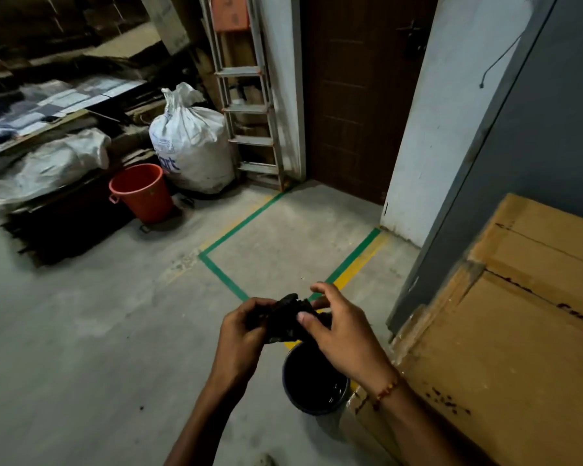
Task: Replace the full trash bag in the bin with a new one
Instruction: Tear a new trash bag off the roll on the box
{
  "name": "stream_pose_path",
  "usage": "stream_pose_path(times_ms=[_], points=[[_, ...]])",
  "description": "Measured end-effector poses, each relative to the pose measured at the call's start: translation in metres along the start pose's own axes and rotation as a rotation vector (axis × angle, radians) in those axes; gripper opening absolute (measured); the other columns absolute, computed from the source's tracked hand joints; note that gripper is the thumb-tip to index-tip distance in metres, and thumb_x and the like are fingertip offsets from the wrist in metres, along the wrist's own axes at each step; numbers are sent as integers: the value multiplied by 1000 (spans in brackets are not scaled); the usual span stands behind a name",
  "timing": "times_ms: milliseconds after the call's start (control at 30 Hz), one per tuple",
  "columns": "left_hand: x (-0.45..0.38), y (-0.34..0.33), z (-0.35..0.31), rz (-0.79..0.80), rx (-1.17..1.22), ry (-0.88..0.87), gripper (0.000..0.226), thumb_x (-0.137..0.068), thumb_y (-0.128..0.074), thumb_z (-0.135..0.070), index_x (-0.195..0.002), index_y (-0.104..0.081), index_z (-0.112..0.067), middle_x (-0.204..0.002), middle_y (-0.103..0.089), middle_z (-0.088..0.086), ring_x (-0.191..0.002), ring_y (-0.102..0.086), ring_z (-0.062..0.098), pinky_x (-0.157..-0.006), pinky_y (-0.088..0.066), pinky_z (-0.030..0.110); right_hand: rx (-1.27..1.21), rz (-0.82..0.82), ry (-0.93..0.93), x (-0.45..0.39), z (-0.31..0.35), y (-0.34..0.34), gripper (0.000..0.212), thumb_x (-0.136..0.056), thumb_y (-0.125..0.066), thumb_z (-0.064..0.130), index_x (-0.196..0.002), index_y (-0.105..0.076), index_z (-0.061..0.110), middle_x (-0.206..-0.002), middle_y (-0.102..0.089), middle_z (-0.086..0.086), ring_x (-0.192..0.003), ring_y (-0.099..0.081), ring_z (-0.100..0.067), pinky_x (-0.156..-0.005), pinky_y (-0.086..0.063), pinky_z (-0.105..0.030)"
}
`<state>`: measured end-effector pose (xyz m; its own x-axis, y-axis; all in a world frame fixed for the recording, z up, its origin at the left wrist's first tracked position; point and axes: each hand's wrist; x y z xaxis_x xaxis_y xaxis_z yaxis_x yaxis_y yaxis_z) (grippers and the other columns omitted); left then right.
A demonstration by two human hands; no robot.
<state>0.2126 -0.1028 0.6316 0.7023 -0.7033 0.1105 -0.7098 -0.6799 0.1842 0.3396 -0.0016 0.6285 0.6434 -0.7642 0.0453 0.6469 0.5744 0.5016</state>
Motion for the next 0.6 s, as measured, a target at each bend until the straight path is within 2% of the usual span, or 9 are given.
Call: stream_pose_path(times_ms=[100, 167, 233, 333, 367, 433, 500, 567, 600], points=[[-11, 11, 10, 28, 4, 2, 30, -82, -57, 13, -95, -74, -8, -84, -77, 10, -78, -74, 25, -70, -60, 35, 33, -47, -7, -8, -15, -29, 11, -87, -63, 18, -97, -62, 24, -92, -66, 10, -89, -64, -12, -76, -52, -27], [-22, 22, 23, 24, -8, 7, 35, -81, -56, 13, -98, -75, -12, -90, -78, 4, -87, -74, 19, -78, -59, 32, -92, -88, -66, -14, -30, -48, 10, -88, -61, 11, -91, -69, 17, -89, -72, 6, -86, -67, -12, -77, -55, -32], [-35, 33, 38, 10, -13, 37, 39, -79, -54, 15, -98, -76, -12, -91, -78, 2, -90, -73, 15, -78, -59, 27, -381, -121, -231, -19, -38, -68, 17, -91, -59, 5, -94, -73, 13, -90, -76, -1, -89, -71, -15, -80, -56, -32], [-60, 50, 68, 50, 83, 155, 23, -84, -61, 6, -93, -76, -10, -87, -78, 4, -87, -74, 18, -73, -58, 23, -917, -237, -498, -29, -44, -100, 19, -94, -52, -1, -92, -71, 2, -92, -73, -18, -84, -70, -27, -74, -56, -35], [-69, 55, 80, 67, 123, 214, 19, -86, -61, 2, -93, -75, -8, -88, -78, 9, -88, -74, 22, -74, -58, 27, -1050, -305, -580, -32, -48, -110, 19, -95, -50, -1, -94, -68, -1, -95, -71, -22, -82, -69, -30, -72, -57, -36], [-90, 65, 103, 111, 200, 347, 15, -90, -59, -1, -95, -73, -3, -93, -75, 21, -90, -71, 34, -78, -56, 41, -1191, -447, -729, -37, -59, -130, 21, -98, -46, 2, -106, -65, 0, -104, -70, -24, -93, -68, -36, -79, -56, -44], [-105, 68, 123, 201, 202, 449, 17, -93, -58, -7, -102, -71, -2, -89, -75, 19, -77, -72, 30, -66, -58, 36, -1256, -561, -821, -38, -69, -148, 26, -100, -43, 5, -120, -59, 2, -116, -66, -24, -107, -63, -41, -80, -55, -51], [-113, 67, 136, 322, 204, 508, 21, -95, -57, -11, -111, -69, -5, -76, -70, 11, -52, -65, 13, -44, -49, 22, -1263, -661, -850, -40, -74, -162, 26, -102, -38, 6, -121, -57, 3, -121, -62, -24, -106, -62, -41, -64, -58, -45], [-115, 65, 138, 375, 215, 540, 21, -95, -57, -10, -113, -67, -5, -77, -69, 12, -50, -63, 11, -40, -47, 21, -1249, -713, -845, -41, -76, -170, 25, -103, -38, 8, -119, -57, 3, -122, -61, -25, -103, -62, -39, -64, -59, -44]])
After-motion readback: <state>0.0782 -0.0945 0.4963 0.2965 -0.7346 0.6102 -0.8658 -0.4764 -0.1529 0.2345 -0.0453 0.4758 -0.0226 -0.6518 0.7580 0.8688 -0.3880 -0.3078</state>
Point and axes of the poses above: each hand's wrist, its own x-axis away from the middle knuckle, its own y-axis out of the back of the hand, z = x × y
